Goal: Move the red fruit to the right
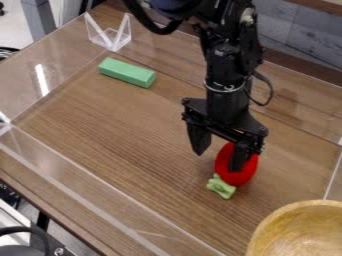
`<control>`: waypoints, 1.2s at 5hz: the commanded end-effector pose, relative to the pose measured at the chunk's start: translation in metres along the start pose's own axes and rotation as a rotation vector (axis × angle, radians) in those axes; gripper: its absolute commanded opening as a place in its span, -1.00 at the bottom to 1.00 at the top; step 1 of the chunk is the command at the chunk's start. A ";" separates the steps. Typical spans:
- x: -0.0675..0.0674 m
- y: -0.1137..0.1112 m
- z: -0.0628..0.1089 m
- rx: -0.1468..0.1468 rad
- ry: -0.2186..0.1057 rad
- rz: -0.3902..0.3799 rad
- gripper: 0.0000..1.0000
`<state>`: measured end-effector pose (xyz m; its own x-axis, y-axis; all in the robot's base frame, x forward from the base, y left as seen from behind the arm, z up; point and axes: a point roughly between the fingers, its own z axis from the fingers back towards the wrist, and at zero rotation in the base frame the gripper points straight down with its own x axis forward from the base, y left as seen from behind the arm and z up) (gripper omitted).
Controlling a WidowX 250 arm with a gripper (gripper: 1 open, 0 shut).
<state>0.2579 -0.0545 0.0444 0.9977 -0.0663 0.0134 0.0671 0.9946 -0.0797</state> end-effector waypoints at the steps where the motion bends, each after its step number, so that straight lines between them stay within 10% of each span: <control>1: 0.004 0.015 0.029 -0.011 -0.053 0.005 1.00; 3: 0.013 0.076 0.083 -0.030 -0.182 0.146 1.00; 6: 0.035 0.082 0.075 -0.049 -0.231 0.136 1.00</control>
<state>0.2942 0.0268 0.1013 0.9793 0.0794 0.1859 -0.0510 0.9870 -0.1524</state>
